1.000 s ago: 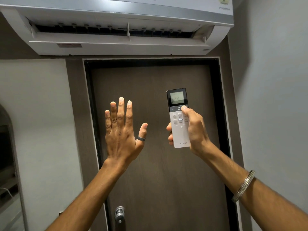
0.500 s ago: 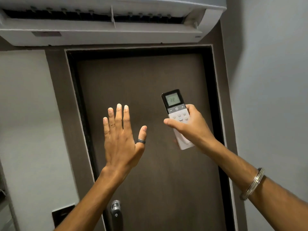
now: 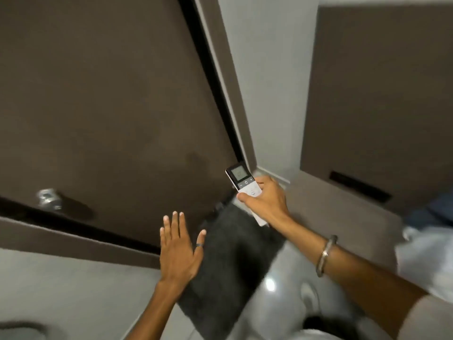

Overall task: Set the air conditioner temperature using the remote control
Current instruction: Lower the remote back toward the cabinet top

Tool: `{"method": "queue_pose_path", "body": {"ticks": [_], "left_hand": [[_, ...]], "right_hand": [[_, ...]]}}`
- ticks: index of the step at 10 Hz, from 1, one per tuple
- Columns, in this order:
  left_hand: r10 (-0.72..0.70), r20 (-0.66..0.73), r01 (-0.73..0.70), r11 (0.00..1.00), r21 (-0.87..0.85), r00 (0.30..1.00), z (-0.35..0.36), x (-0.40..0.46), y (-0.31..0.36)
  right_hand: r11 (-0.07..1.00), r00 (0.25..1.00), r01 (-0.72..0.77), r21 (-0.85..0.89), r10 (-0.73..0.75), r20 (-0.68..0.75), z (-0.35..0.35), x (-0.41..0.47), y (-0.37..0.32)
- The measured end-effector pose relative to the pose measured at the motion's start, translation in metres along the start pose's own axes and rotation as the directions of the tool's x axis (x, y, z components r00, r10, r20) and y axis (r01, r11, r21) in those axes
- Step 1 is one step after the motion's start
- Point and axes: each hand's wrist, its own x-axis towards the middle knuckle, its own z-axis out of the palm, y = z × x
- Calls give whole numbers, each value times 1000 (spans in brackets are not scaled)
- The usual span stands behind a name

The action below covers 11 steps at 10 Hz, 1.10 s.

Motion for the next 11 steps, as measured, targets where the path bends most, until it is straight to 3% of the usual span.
{"method": "queue_pose_path", "body": {"ticks": [1, 2, 4, 6, 9, 10, 11], "left_hand": [[118, 171, -127, 991, 41, 978, 72, 9, 36], [194, 269, -216, 975, 55, 944, 128, 18, 63], [331, 482, -390, 920, 26, 811, 295, 52, 118], [431, 554, -511, 859, -11, 713, 419, 74, 160], [418, 511, -489, 872, 6, 751, 458, 98, 168], [387, 493, -454, 891, 18, 779, 429, 101, 166], [373, 392, -412, 911, 17, 841, 391, 95, 168]], "right_hand": [[944, 940, -329, 16, 329, -94, -21, 35, 109], [867, 855, -497, 27, 495, -155, -32, 65, 187], [699, 633, -705, 122, 697, -335, -29, 144, 371], [638, 531, -760, 125, 719, -448, -2, 184, 491], [628, 539, -778, 4, 671, -510, 16, 206, 538], [599, 552, -796, -81, 666, -502, 11, 193, 507], [739, 726, -641, -207, 496, -475, 11, 175, 462]]}}
